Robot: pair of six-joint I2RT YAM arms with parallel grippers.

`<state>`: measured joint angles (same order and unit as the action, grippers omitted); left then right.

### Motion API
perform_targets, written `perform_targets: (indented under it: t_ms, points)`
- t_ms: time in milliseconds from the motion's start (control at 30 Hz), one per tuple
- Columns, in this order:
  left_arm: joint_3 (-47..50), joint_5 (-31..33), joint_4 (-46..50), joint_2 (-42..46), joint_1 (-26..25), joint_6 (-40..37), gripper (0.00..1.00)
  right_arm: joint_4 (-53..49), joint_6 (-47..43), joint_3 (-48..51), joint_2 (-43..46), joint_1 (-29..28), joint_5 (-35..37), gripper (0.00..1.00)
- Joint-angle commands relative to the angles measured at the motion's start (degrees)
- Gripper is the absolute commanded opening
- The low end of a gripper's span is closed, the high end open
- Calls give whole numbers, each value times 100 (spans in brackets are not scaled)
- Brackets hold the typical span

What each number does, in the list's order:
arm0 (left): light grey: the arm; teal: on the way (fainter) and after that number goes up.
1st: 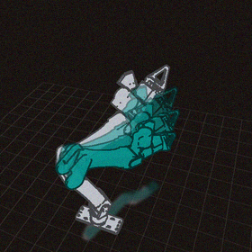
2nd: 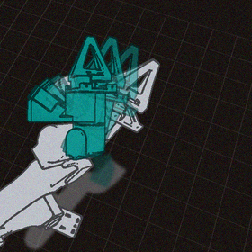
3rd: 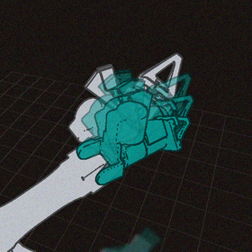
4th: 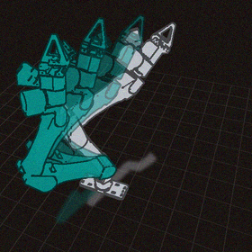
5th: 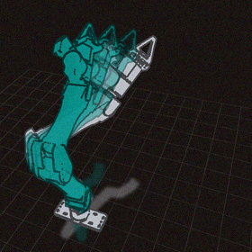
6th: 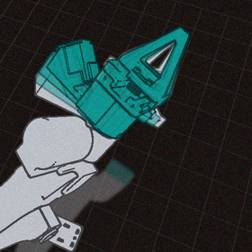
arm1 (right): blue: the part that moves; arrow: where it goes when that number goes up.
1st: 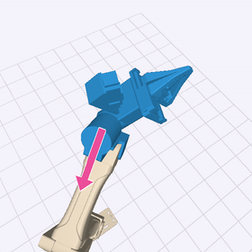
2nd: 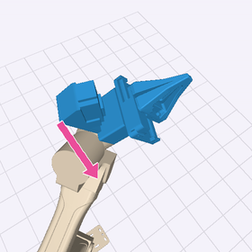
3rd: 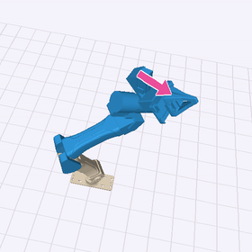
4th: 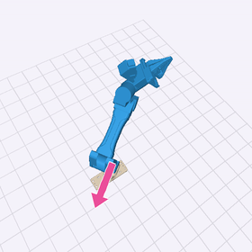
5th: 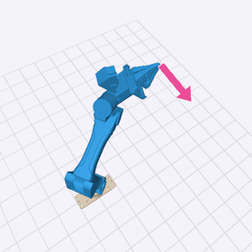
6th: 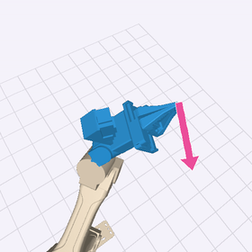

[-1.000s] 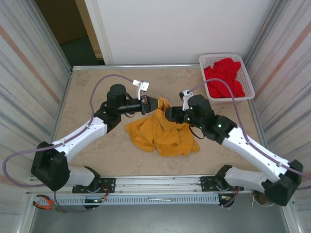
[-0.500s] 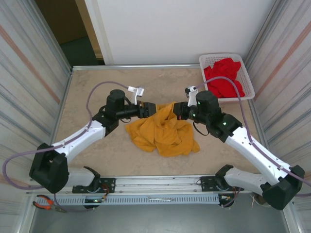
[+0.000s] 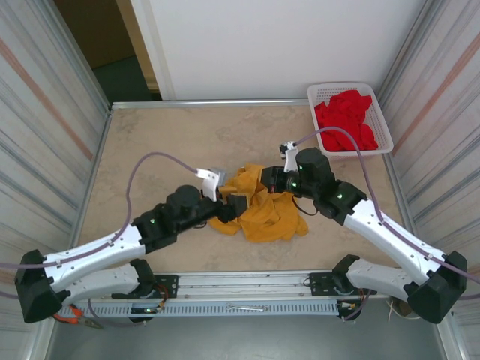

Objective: Fold the inside-out t-shirt

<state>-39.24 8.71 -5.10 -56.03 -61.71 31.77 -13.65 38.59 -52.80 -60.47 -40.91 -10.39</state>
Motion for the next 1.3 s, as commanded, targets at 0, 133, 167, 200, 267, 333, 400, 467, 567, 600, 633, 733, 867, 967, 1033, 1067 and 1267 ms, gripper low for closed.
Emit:
perform_targets:
  t_ms: [0,133,167,200,267,333,400,467,567,600,633,733,867,967,1033,1067,1267]
  points:
    - [-85,1219,195,-278,-184,-147,63,174,113,-49,-26,-44,89,0]
    - [-164,1712,263,-595,-251,-68,61,178,121,-64,-9,-71,142,0]
    - [-185,1729,197,-657,-251,-120,56,178,122,-62,8,-83,151,0]
    - [-212,1726,149,-721,-251,-169,46,178,122,-54,15,-81,158,0]
    - [-267,1684,76,-848,-253,-249,38,177,109,-50,26,-83,156,0]
    - [-328,1624,16,-948,-252,-338,39,197,110,-49,26,-83,161,0]
    - [-338,1532,-79,-1034,-249,-382,42,214,121,-47,22,-81,160,0]
    - [-319,1502,-190,-1089,-253,-380,47,233,123,-41,17,-82,160,0]
    - [-323,1443,-344,-1176,-254,-375,51,249,113,-24,24,-76,160,0]
    - [-344,1445,-376,-1227,-251,-373,51,257,109,-25,23,-84,160,0]
    - [-346,1424,-409,-1271,-253,-382,52,258,109,-20,19,-82,173,0]
    - [-463,1414,-456,-1464,-245,-417,51,266,105,-16,44,-84,169,0]
    - [-690,1453,-332,-1674,-115,-452,17,234,88,-29,68,-71,168,0]
    - [-914,1359,-49,-1493,121,-548,0,99,52,-80,105,63,265,0]
    - [-1145,1049,171,-1236,350,-638,0,13,53,-149,129,305,279,0]
    - [-1253,767,248,-1082,533,-672,0,-50,77,-190,132,489,275,0]
    - [-2157,-948,739,-645,1341,-655,0,-204,86,-634,41,1208,-186,0]
